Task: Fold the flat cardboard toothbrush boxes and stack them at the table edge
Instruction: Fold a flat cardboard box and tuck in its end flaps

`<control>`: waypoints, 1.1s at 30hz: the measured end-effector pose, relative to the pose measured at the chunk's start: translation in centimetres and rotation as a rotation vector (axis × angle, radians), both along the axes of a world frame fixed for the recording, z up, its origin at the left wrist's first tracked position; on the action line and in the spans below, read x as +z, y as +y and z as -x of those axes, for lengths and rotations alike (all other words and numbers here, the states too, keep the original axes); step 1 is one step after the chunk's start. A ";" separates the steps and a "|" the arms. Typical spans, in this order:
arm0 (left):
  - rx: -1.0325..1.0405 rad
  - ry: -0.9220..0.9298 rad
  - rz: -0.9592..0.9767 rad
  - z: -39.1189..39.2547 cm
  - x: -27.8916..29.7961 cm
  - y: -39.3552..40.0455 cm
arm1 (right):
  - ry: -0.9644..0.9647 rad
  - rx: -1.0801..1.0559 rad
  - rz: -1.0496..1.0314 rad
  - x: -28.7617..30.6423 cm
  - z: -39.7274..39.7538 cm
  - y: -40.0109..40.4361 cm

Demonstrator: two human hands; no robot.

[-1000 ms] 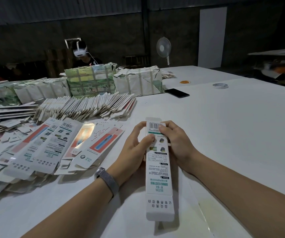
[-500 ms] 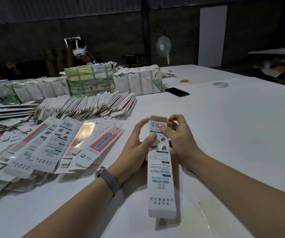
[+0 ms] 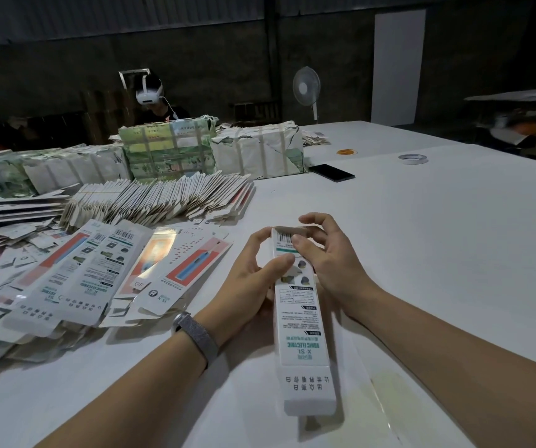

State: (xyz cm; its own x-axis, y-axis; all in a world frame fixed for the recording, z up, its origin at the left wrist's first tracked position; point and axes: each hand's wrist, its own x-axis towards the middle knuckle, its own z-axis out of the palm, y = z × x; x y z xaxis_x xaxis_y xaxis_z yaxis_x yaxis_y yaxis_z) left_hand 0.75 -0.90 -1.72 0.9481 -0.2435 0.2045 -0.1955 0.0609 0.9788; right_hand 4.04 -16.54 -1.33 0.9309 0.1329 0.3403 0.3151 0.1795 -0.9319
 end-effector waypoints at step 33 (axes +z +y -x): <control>-0.050 0.042 -0.114 -0.4 0.0 0.0 | 0.207 0.070 -0.020 0.5 -1.1 -0.9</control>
